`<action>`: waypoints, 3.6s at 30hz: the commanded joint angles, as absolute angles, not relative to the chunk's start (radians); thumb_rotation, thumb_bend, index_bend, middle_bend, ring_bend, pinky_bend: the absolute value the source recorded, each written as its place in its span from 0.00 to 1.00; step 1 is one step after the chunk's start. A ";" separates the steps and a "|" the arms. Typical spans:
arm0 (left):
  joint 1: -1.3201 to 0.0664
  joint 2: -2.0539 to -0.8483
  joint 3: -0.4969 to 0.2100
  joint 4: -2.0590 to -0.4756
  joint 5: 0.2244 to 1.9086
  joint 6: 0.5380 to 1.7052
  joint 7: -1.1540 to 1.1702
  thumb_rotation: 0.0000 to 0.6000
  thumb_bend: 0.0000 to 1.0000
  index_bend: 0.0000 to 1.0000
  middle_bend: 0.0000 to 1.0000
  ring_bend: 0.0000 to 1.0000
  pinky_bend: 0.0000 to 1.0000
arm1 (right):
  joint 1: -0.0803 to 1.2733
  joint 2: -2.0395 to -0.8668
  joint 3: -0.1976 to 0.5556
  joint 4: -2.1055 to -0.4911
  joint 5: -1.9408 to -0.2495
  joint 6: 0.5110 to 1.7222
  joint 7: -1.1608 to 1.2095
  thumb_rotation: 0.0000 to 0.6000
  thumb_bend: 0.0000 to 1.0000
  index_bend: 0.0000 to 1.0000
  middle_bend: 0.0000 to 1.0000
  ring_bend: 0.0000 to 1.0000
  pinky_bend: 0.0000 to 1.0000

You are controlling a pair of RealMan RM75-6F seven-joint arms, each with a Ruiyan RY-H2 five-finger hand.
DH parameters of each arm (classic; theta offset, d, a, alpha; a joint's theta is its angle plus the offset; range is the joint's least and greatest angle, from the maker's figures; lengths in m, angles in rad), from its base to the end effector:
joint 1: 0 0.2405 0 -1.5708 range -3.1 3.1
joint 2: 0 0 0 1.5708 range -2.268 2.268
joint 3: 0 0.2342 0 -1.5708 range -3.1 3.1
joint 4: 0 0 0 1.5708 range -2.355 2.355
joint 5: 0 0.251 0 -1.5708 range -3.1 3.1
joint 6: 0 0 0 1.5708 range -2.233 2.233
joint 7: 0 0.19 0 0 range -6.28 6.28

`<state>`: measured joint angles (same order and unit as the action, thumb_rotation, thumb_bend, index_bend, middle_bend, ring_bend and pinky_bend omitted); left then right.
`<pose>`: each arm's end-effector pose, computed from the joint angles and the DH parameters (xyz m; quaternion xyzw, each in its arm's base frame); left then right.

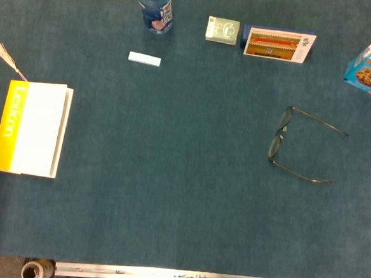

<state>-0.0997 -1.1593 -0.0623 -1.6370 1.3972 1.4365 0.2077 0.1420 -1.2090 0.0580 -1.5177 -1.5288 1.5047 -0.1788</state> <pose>-0.3122 0.2346 0.0961 -0.6033 -0.3769 -0.3215 0.6250 -0.2963 -0.2488 0.0961 0.6360 -0.3004 0.3647 0.6101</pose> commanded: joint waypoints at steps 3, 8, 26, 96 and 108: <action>-0.086 -1.151 -0.054 -1.652 1.387 1.447 0.225 1.00 0.04 0.52 0.46 0.38 0.59 | 0.159 -1.230 0.058 -1.486 -1.527 1.469 -0.151 1.00 0.10 0.46 0.30 0.18 0.44; -0.068 -1.148 -0.052 -1.657 1.386 1.473 0.212 1.00 0.04 0.52 0.46 0.38 0.59 | 0.187 -1.238 0.069 -1.474 -1.541 1.446 -0.149 1.00 0.10 0.46 0.30 0.18 0.44; -0.043 -1.152 -0.032 -1.606 1.394 1.477 0.144 1.00 0.04 0.52 0.47 0.38 0.59 | 0.333 -1.359 0.088 -1.386 -1.594 1.310 -0.124 1.00 0.10 0.46 0.31 0.18 0.44; -0.022 -1.147 -0.031 -1.557 1.397 1.463 0.067 1.00 0.04 0.53 0.47 0.38 0.59 | 0.569 -1.688 0.026 -1.072 -1.638 1.158 0.058 1.00 0.10 0.46 0.31 0.18 0.44; -0.018 -1.146 -0.029 -1.551 1.394 1.459 0.055 1.00 0.04 0.53 0.47 0.39 0.59 | 0.626 -1.759 0.046 -0.979 -1.637 1.136 0.125 1.00 0.10 0.46 0.31 0.18 0.44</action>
<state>-0.0183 -1.1461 -0.0288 -1.5515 1.3946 1.4592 0.0548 0.6183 -1.7500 0.0427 -0.9891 -1.6369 1.1403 0.1174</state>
